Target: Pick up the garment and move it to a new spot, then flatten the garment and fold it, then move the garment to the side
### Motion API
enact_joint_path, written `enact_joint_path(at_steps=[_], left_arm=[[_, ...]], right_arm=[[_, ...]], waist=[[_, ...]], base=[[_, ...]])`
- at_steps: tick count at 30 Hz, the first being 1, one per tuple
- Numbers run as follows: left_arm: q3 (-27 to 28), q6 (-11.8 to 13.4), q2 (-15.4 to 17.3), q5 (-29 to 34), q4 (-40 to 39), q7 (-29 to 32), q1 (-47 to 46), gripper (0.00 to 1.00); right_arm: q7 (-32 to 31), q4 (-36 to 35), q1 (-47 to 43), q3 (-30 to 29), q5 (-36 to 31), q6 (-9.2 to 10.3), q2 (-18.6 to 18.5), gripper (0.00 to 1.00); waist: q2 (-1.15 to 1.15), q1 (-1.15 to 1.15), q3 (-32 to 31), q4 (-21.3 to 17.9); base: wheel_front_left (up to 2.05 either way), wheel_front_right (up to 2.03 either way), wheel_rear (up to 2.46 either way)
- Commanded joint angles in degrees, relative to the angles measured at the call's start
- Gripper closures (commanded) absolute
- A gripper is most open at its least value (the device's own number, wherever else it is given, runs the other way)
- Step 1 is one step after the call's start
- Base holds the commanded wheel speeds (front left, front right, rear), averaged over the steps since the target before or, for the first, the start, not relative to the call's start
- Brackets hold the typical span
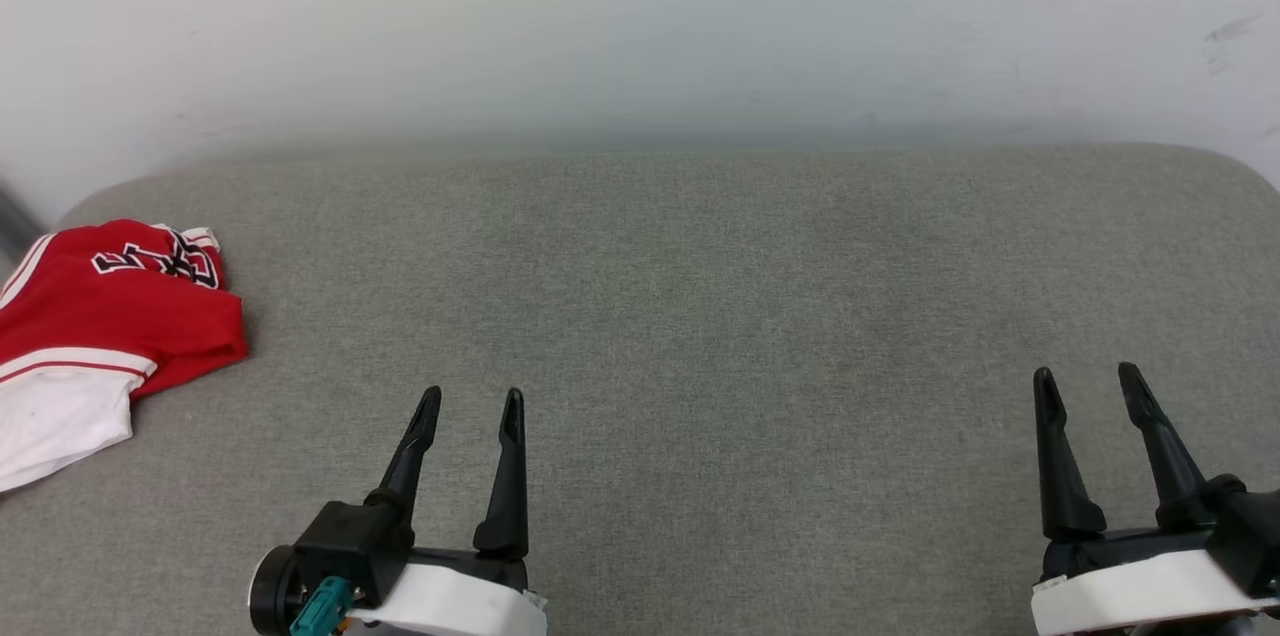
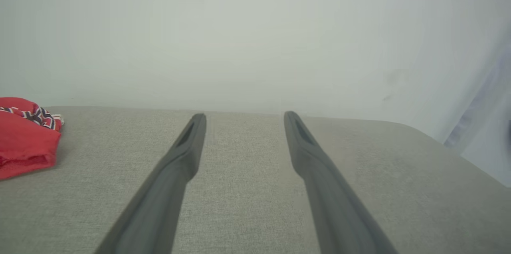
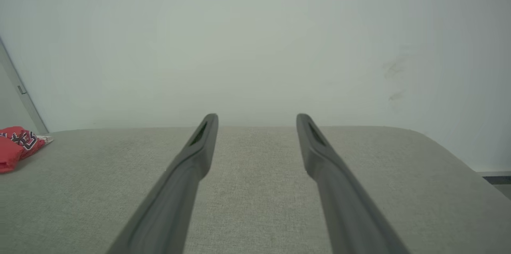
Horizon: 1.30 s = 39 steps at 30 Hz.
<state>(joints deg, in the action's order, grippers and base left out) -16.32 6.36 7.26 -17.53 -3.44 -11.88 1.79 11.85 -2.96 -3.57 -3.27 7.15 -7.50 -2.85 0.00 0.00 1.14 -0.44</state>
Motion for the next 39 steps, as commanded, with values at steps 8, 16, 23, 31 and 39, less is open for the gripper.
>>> enact_joint_path(at_steps=[8,16,23,31,39], left_arm=[[4.52,-4.03,-2.55,3.74,0.3,-1.19,2.02,0.0],[4.41,-4.8,-3.57,10.68,3.25,-2.09,2.4,0.0],[4.03,-3.75,-3.91,13.81,3.61,-2.8,2.74,0.0],[4.94,-4.77,-4.2,14.85,3.37,-3.41,3.32,0.0],[6.14,-5.33,-4.33,13.48,4.08,-3.35,3.54,0.0]], right_arm=[[1.27,0.2,-0.84,-0.64,2.56,0.02,-0.05,0.0],[2.1,-0.05,-1.39,-0.18,0.2,0.02,-0.04,0.0],[2.91,-0.15,-1.82,0.03,-2.16,0.02,-0.03,0.0],[3.47,-0.01,-2.19,0.11,-3.59,0.02,-0.03,0.0],[3.37,0.56,-2.51,0.35,-2.78,0.02,-0.03,0.0]], waist=[[0.0,0.0,0.11,-0.25],[0.0,0.0,0.06,-0.16],[0.0,0.0,0.1,0.02],[0.0,0.0,-0.03,0.48],[0.0,0.0,-0.31,2.59]], base=[[0.0,0.0,0.0],[0.0,0.0,0.0],[0.0,0.0,0.0],[0.0,0.0,0.0],[0.0,0.0,0.0]])
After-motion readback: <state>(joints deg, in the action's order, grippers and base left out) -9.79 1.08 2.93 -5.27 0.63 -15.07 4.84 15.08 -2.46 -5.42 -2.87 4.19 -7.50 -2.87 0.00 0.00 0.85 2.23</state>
